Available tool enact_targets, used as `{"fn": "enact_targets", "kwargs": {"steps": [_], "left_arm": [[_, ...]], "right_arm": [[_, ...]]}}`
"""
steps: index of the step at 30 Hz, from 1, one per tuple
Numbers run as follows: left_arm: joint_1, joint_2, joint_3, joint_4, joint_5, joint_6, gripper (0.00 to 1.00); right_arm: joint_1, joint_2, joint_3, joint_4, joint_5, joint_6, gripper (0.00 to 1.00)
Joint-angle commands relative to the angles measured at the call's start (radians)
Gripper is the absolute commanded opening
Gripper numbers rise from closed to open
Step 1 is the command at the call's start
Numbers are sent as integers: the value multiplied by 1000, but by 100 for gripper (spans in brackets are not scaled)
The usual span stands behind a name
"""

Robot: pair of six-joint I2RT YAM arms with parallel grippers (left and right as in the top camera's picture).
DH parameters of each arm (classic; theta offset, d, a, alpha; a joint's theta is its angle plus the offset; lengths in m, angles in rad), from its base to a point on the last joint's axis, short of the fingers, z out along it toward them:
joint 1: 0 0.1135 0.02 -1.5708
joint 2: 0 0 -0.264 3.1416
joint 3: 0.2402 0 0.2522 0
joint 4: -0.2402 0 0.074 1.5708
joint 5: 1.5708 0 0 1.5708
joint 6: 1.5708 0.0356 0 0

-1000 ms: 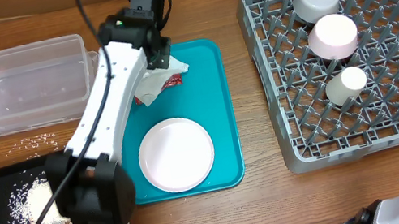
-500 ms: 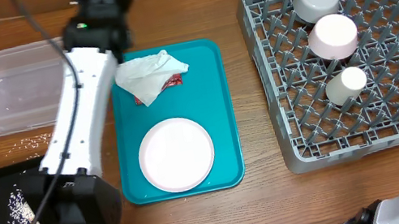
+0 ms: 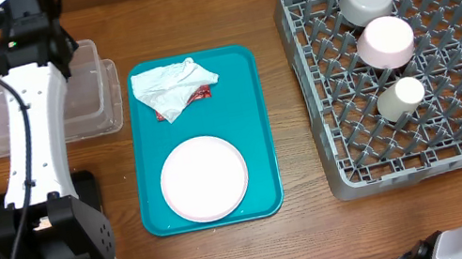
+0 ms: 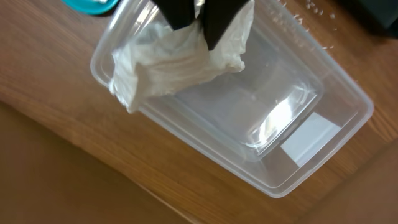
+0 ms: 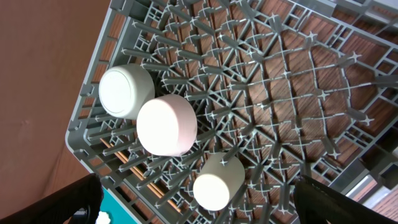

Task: Sort waste into correct bins and load items into the dishwasher
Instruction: 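Drop the napkin into the clear plastic bin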

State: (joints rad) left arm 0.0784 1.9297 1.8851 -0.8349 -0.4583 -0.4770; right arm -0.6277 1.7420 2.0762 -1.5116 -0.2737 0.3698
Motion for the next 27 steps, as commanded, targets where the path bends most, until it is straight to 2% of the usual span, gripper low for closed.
{"fn": "enact_targets", "kwargs": {"steps": [1, 4, 6, 8, 9, 10, 13, 17, 20, 22, 27], "left_arm": [[30, 22, -12, 32, 89, -32, 22], [43, 35, -12, 35, 108, -32, 25], [47, 36, -12, 24, 123, -32, 46], [47, 33, -10, 5, 143, -31, 62], [46, 31, -10, -10, 151, -31, 69], [45, 26, -9, -24, 171, -23, 71], [43, 10, -9, -64, 333, 63, 73], [24, 3, -10, -98, 692, 269, 72], [-17, 6, -10, -126, 871, 414, 71], [-58, 6, -11, -143, 889, 502, 72], [-182, 23, -12, -152, 703, 579, 74]], "right_arm": [[-2, -1, 6, 3, -5, 5, 100], [-2, -1, 6, 3, -5, 5, 100], [-2, -1, 6, 3, -5, 5, 100], [-2, -1, 6, 3, -5, 5, 100], [-2, -1, 6, 3, -5, 5, 100], [-2, -1, 6, 3, -5, 5, 100], [-2, -1, 6, 3, -5, 5, 100], [-2, -1, 6, 3, -5, 5, 100], [-2, -1, 6, 3, -5, 5, 100], [-2, -1, 6, 3, -5, 5, 100], [-2, -1, 6, 3, -5, 5, 100]]}}
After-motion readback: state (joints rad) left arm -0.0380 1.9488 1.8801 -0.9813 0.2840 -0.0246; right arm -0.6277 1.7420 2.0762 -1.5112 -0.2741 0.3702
